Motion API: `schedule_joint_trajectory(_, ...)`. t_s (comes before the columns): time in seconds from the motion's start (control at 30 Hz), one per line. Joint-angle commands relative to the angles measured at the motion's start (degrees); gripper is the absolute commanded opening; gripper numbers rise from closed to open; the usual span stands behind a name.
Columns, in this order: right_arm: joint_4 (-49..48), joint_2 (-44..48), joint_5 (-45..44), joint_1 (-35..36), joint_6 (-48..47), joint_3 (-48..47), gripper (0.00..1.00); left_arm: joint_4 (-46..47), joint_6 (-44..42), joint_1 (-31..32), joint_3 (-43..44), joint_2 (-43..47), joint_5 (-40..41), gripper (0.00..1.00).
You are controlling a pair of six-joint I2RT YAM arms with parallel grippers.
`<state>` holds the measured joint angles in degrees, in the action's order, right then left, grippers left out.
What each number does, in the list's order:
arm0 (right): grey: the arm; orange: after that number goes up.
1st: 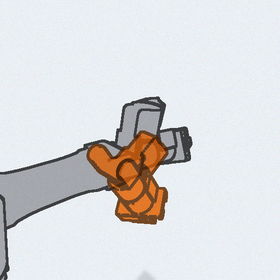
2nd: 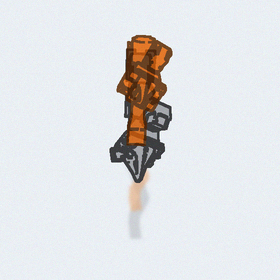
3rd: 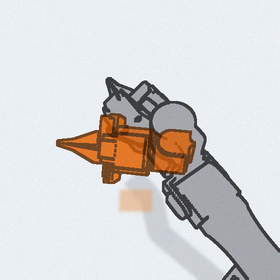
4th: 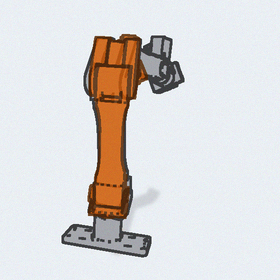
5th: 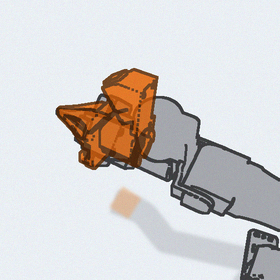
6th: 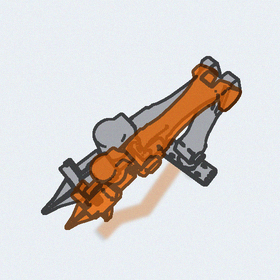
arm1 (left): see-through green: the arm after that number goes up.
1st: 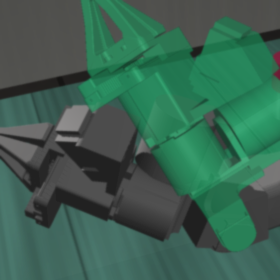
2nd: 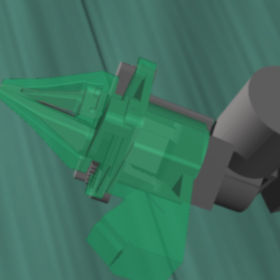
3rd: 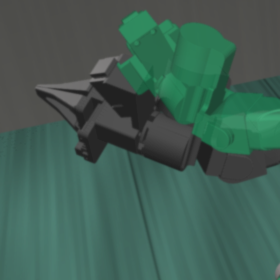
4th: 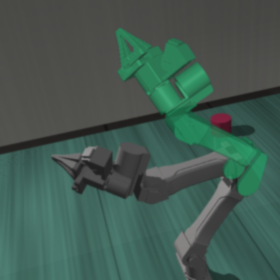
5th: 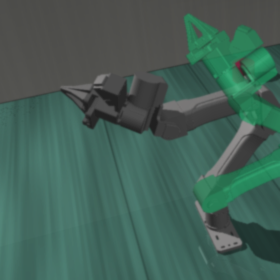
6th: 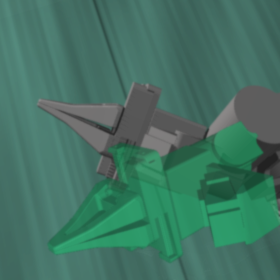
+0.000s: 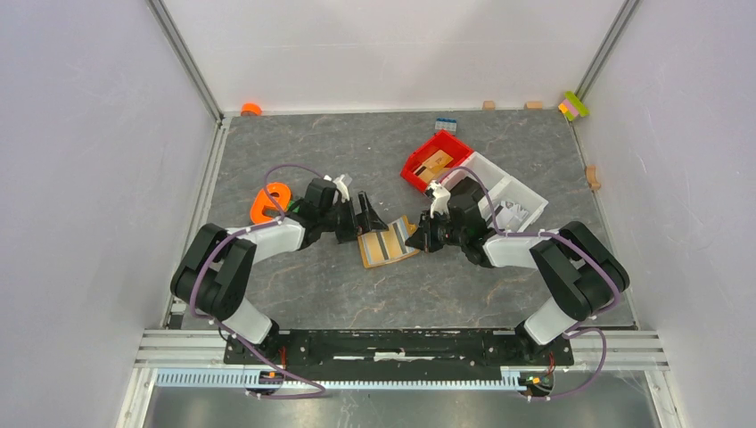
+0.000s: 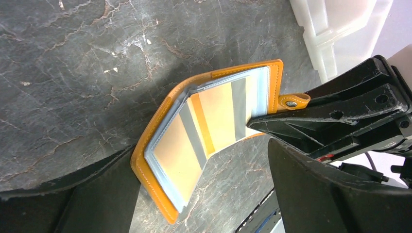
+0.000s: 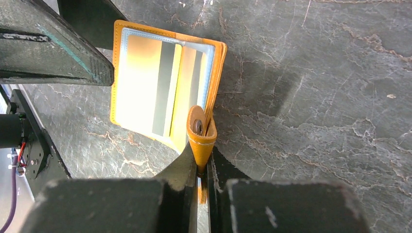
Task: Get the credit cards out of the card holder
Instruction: Pick up the card holder from the center of the board.
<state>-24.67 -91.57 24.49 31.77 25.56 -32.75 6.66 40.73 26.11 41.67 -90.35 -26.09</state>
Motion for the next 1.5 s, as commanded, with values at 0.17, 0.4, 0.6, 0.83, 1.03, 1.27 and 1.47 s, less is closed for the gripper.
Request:
schedule_joint_trajectory(0.17, 0.8, 0.6, -1.2, 0.2, -1.5, -1.0, 0.02, 4.3, 1.6, -0.3, -0.8, 1.1, -3.1, 0.89)
schedule_joint_trajectory(0.4, 0.6, 0.7, -1.1, 0.2, -1.2, -0.8, 0.02, 6.9, 2.4, -0.3, 0.0, -3.2, -7.2, 0.40)
schedule_joint_trajectory(0.6, 4.4, 2.4, -6.9, 0.1, -2.4, -1.3, 0.27, 6.1, 1.2, -0.3, 0.0, -2.2, -6.2, 0.16)
schedule_joint_trajectory(0.83, 5.3, 12.3, -15.7, 0.1, -4.8, 2.3, 0.42, 5.6, 0.2, -0.3, 0.2, -1.3, -6.4, 0.10)
schedule_joint_trajectory(1.03, 0.5, 22.2, -14.7, 0.2, -8.1, 6.8, 0.48, 8.3, 1.0, -0.3, -0.6, -1.0, -7.8, 0.10)
schedule_joint_trajectory(1.27, -10.0, 18.7, -1.2, 0.6, -6.1, 8.2, 0.46, 11.0, 1.0, -0.1, -2.6, 1.5, -7.7, 0.13)
schedule_joint_trajectory(1.47, -13.0, 14.1, 3.7, 0.7, -3.7, 7.2, 0.37, 16.2, 2.1, 0.3, -4.4, 2.8, -10.1, 0.02)
